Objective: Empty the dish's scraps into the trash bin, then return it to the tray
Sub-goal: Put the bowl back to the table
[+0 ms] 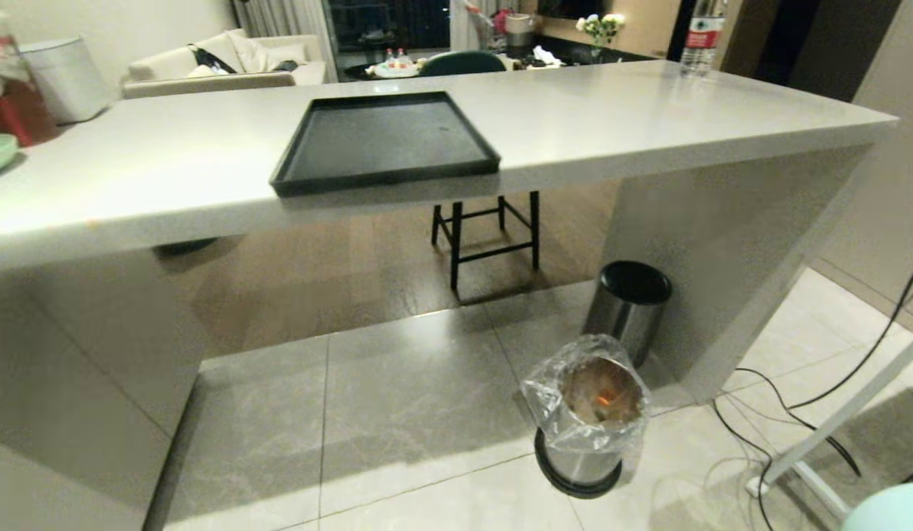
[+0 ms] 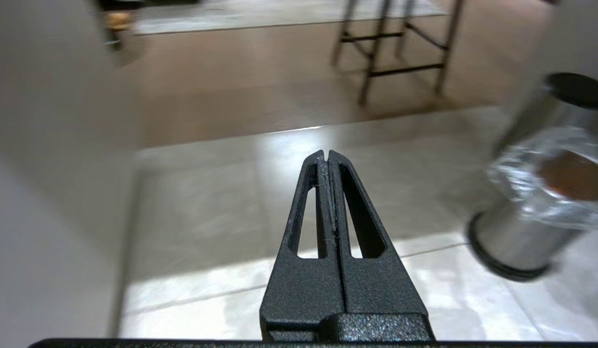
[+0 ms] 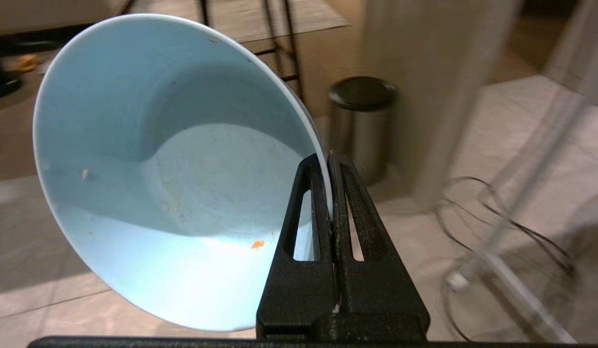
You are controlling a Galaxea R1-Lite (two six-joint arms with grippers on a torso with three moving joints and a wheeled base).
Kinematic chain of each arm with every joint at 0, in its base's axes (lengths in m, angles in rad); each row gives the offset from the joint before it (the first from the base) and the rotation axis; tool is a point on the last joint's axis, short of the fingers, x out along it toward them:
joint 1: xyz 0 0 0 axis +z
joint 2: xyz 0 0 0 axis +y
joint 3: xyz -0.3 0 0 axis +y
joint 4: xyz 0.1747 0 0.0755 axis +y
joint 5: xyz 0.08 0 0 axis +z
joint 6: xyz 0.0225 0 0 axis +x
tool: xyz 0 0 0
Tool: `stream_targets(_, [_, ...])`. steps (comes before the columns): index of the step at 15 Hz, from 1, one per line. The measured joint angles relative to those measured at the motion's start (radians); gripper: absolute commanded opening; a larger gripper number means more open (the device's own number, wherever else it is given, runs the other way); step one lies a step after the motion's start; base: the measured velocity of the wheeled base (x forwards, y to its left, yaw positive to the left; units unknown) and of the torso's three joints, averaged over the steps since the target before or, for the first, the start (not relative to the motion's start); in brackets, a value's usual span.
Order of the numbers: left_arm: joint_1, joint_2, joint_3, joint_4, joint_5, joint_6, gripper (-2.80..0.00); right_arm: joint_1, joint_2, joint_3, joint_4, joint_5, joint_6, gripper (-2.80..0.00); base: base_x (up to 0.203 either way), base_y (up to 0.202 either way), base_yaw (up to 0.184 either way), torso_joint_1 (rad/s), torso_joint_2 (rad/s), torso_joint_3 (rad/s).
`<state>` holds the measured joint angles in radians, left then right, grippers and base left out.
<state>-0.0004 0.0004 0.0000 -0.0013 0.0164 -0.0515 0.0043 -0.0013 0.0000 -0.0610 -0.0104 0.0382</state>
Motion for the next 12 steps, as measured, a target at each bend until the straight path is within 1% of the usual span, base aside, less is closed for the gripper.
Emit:
stream_targets(3, [0.0,0.0,0.0,0.0,0.0,0.0,-2.8,0.0,0.0,0.0,0.001,-0.001,0.0,-2.8,0.001,-0.011,0.168,0.0,0.0,0.001])
stream_targets(5, [0.0,0.0,0.0,0.0,0.0,0.0,-2.8,0.0,0.0,0.0,0.001,0.0,0.0,-2.8,0.002,-0.005,0.097,0.002,0.0,0.001])
stream_targets(12, [0.0,0.0,0.0,0.0,0.0,0.0,-2.8,0.0,0.0,0.0,0.0,0.0,0.0,-2.8,0.0,0.0,0.0,0.0,0.0,0.0])
